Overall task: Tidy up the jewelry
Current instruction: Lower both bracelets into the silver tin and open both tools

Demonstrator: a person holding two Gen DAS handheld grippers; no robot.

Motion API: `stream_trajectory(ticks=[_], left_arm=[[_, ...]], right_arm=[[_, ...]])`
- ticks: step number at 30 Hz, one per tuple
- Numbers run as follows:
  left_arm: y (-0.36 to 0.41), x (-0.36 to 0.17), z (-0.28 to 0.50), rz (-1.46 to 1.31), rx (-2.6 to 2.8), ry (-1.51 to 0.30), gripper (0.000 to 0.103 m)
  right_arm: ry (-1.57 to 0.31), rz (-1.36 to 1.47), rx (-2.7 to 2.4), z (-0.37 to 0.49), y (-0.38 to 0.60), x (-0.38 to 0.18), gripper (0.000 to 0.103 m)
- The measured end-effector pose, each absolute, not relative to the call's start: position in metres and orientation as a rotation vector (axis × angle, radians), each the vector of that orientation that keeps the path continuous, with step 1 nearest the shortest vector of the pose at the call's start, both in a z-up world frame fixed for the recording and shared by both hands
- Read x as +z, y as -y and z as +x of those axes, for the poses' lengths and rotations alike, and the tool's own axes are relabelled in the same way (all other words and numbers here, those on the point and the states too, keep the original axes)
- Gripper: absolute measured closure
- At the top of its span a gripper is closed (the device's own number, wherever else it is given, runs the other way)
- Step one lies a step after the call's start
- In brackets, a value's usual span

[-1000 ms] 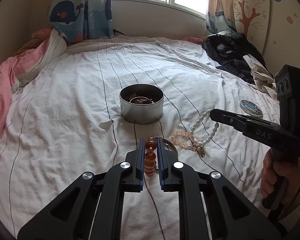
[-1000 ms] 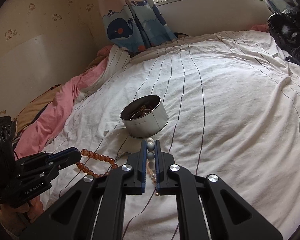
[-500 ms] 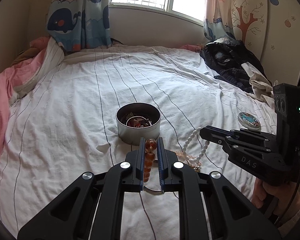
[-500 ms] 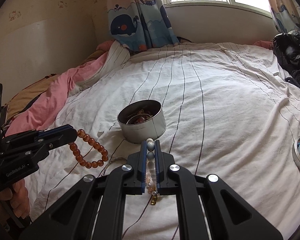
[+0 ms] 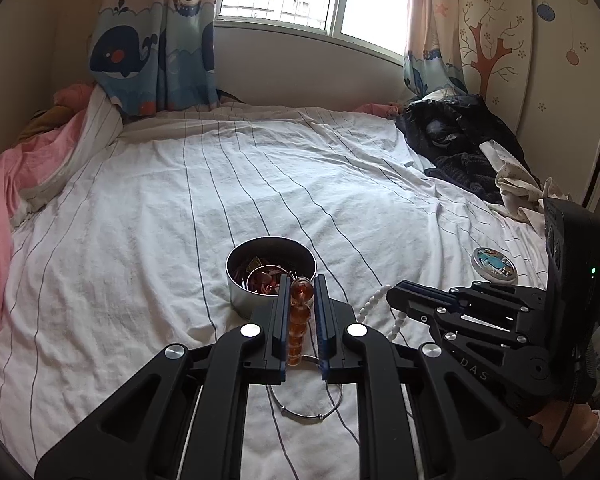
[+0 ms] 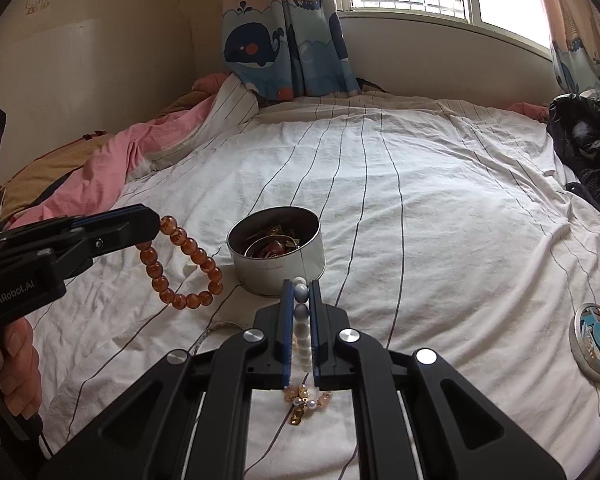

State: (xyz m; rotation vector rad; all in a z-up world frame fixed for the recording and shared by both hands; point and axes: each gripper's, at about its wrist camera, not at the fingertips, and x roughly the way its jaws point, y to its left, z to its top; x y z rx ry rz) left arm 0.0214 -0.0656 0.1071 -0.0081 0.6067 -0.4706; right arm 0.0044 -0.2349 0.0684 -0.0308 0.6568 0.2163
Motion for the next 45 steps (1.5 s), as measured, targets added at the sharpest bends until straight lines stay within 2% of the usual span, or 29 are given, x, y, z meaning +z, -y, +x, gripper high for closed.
stream_trajectory(ticks=[17,45], left_arm=[[0.074,0.113,0.044,-0.021,-0.483,-0.591,0.092],[0.091,0.114,0.100,-0.081,-0.506,-0.567,0.092]], right_arm=[[-0.642,0.154,0.325,0.029,0.256,0.079,0.095],[-0.630,0.264,0.390,0.082,0.262,0.085,0.095]])
